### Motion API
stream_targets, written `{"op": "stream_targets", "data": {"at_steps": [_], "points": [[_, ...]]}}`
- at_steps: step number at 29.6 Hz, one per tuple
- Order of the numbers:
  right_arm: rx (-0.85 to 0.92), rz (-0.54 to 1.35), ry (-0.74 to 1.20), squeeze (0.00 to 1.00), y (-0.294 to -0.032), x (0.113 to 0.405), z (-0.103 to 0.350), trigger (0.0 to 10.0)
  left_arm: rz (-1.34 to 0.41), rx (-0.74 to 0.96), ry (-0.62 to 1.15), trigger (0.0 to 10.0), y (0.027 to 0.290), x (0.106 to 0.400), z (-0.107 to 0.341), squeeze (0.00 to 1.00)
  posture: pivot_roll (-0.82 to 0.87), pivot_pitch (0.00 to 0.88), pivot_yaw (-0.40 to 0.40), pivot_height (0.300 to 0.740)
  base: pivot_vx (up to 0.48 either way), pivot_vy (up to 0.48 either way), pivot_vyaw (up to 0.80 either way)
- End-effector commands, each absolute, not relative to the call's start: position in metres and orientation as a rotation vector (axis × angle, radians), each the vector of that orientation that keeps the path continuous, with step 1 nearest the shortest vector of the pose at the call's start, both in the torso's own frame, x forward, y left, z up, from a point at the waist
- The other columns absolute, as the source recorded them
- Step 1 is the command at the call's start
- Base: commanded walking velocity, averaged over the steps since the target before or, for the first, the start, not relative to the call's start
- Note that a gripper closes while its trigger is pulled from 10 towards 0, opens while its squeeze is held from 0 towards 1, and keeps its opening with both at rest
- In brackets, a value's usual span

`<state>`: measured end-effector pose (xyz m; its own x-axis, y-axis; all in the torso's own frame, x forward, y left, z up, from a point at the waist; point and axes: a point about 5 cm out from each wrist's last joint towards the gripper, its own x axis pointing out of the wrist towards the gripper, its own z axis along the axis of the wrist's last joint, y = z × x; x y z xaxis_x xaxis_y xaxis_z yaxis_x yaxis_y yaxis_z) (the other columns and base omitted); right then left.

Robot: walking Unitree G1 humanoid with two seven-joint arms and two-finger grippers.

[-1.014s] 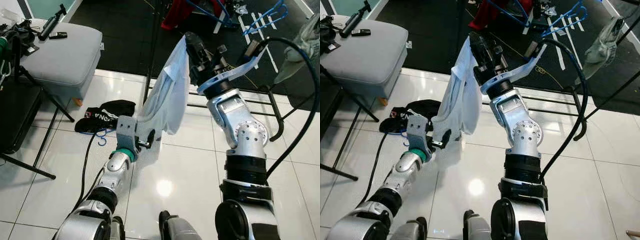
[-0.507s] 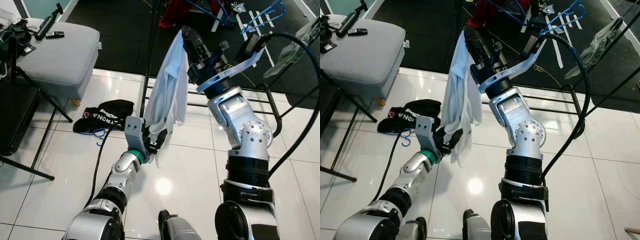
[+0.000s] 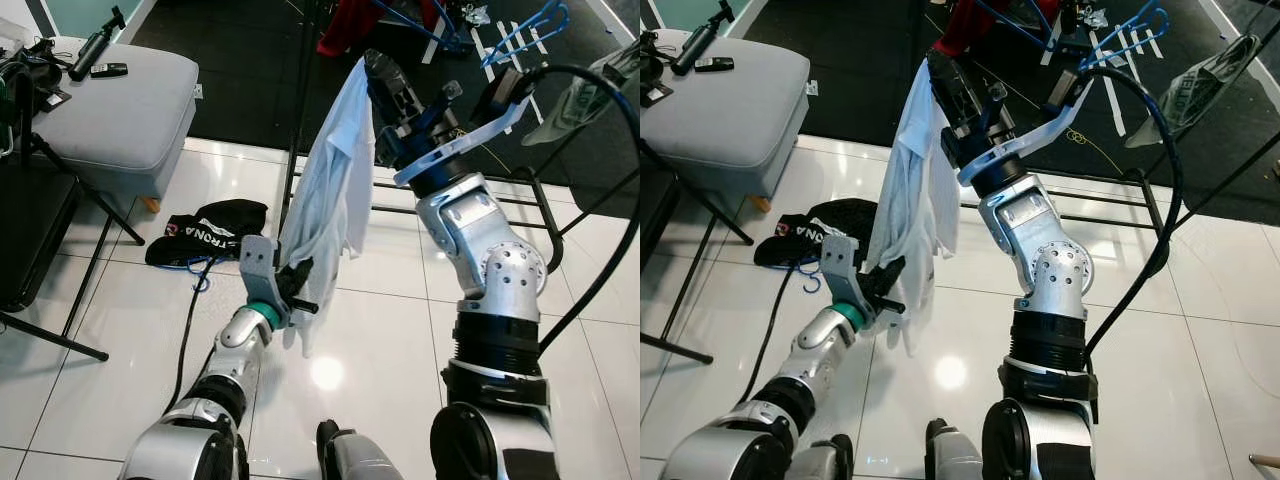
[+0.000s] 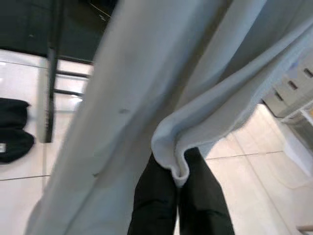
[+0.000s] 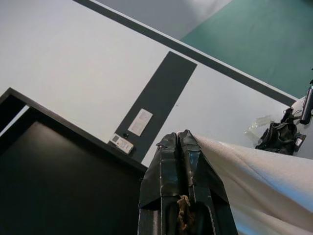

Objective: Hang hanger

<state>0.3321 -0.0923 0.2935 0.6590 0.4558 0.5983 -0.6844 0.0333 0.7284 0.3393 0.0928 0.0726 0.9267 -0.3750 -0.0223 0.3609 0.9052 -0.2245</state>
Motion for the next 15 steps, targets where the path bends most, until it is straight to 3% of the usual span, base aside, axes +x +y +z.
{"op": "stream_targets", "data": {"at_steps": [1,8,15], "points": [[1.271,0.895,-0.253,0.0,-0.098,0.329,0.294,0.0,-0.369,-0.236,0.081,0.0,0.093,0.336,0.067,0.0,-0.11,0.149,-0.075,0.74,0.0,0.0,0.0],[1.257,0.851,-0.256,0.0,-0.106,0.332,0.287,0.0,-0.39,-0.179,0.062,0.0,0.105,0.338,0.071,0.0,-0.09,0.143,-0.069,0.74,0.0,0.0,0.0],[1.193,0.698,-0.253,0.0,-0.133,0.337,0.261,0.0,-0.604,-0.044,0.006,0.0,0.116,0.339,0.088,0.0,-0.07,0.137,-0.068,0.74,0.0,0.0,0.0]]}}
